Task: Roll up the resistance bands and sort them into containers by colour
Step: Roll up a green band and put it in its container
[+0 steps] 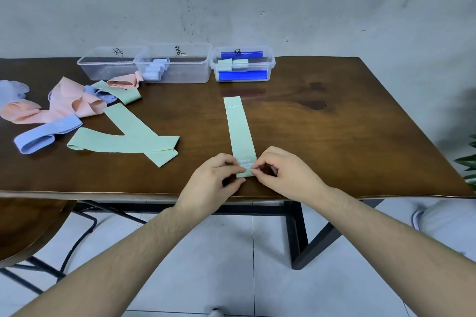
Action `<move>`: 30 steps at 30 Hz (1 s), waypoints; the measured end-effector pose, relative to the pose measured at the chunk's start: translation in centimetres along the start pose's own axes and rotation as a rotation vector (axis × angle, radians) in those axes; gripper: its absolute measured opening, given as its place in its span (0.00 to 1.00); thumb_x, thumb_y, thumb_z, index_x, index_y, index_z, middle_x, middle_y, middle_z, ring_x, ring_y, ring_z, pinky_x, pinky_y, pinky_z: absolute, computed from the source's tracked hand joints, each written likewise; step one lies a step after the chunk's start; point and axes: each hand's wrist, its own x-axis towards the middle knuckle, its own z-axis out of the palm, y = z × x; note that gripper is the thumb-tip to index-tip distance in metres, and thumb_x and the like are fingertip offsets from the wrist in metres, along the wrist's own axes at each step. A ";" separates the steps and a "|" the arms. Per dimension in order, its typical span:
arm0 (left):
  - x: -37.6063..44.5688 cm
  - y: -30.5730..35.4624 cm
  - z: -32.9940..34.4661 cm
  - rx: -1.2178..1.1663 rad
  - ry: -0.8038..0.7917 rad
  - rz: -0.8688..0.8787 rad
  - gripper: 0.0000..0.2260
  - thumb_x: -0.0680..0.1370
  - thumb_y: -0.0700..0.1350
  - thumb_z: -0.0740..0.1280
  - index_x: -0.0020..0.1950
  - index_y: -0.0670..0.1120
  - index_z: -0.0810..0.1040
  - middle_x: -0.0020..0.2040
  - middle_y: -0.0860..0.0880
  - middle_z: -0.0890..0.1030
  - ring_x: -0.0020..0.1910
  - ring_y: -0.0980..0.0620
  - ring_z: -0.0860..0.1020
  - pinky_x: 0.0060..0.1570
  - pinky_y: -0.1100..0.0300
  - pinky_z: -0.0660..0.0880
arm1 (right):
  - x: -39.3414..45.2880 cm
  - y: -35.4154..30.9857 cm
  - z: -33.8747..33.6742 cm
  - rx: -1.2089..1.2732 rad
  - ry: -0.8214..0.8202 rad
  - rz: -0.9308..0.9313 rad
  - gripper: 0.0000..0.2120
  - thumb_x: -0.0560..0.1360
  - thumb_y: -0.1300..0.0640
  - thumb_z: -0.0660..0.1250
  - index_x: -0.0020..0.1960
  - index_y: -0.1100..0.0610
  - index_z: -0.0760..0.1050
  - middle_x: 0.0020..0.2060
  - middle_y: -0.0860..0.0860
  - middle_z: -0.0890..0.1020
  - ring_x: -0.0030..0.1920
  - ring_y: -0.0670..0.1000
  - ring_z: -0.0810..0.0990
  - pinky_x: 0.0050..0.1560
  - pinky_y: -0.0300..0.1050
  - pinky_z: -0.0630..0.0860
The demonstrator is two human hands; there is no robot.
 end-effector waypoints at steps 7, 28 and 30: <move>0.3 -0.2 0.3 -0.006 0.038 0.021 0.08 0.76 0.42 0.73 0.55 0.45 0.85 0.51 0.53 0.77 0.47 0.55 0.76 0.48 0.62 0.75 | -0.1 0.8 0.7 -0.223 0.035 -0.171 0.12 0.78 0.51 0.71 0.60 0.52 0.83 0.51 0.44 0.77 0.50 0.43 0.67 0.53 0.35 0.70; 1.6 -0.1 0.0 0.016 0.000 -0.010 0.02 0.80 0.41 0.68 0.50 0.45 0.80 0.48 0.53 0.76 0.44 0.53 0.77 0.45 0.54 0.77 | 0.8 0.0 0.6 -0.096 -0.015 -0.032 0.02 0.80 0.54 0.67 0.49 0.48 0.76 0.47 0.42 0.75 0.46 0.41 0.74 0.43 0.29 0.67; 1.7 -0.1 -0.1 0.003 0.009 -0.014 0.02 0.79 0.41 0.68 0.49 0.44 0.80 0.48 0.53 0.75 0.42 0.54 0.76 0.43 0.58 0.75 | 0.7 0.2 0.8 -0.124 0.007 -0.048 0.04 0.78 0.53 0.70 0.51 0.51 0.77 0.48 0.43 0.74 0.44 0.39 0.73 0.42 0.28 0.67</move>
